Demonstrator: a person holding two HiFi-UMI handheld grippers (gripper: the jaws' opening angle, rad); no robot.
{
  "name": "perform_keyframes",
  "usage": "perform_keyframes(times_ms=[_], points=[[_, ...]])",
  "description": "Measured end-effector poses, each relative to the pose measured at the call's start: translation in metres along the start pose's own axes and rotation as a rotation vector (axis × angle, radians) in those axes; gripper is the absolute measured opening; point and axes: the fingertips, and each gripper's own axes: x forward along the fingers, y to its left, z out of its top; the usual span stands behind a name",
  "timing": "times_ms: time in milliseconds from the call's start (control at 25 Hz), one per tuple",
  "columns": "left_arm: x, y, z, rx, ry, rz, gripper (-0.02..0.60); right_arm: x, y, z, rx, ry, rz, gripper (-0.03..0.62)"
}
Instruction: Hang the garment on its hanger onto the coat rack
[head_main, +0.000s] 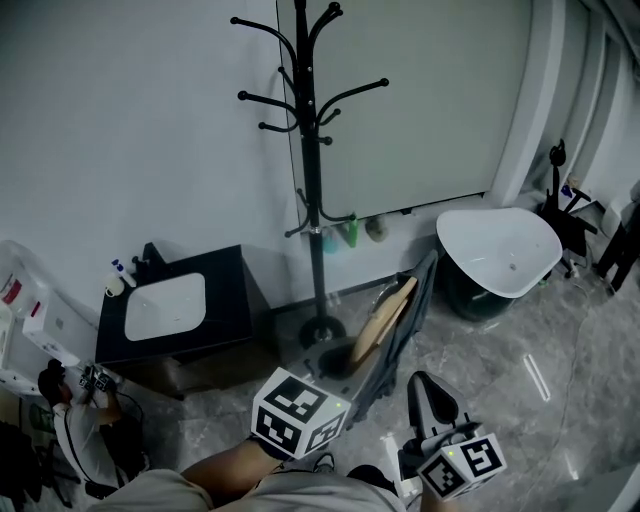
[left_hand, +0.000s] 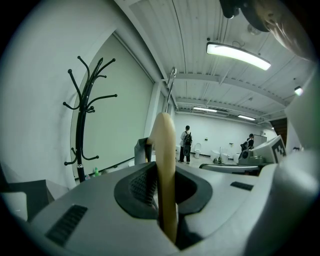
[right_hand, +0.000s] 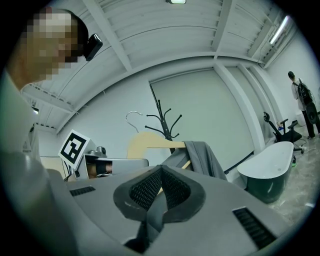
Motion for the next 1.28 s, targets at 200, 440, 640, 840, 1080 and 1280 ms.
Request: perform_keyframes(times_ms=[200,440,640,840,1080,1280], points=[[0.039,0.035,0.024,0.002,-0.018,0.007,0.042,0.042,-0.028,0.012,0.004,0.001,0.004,0.015],[0.104,0.085,0.045,-0.004,-0.025,0.06,0.043,0.098,-0.086,0.02,0.017,-0.001,0.052,0.015],[0.165,0.13,0.081,-0.025,-0.019,0.134,0.043,0.157,-0.144,0.056,0.022,0.007,0.126,0.015],[0.213,0.181,0.126,-0.051,-0.054,0.233,0.042,0.217,-0.183,0.088,0.004,0.034,0.231,0.015],[0.253,0.22,0.164,-0.059,-0.094,0.3,0.043,0.262,-0.215,0.109,-0.01,0.031,0.313,0.015],[0.272,0.253,0.196,-0.055,-0.12,0.323,0.043,0.312,-0.211,0.163,-0.117,-0.015,0.39,0.015]])
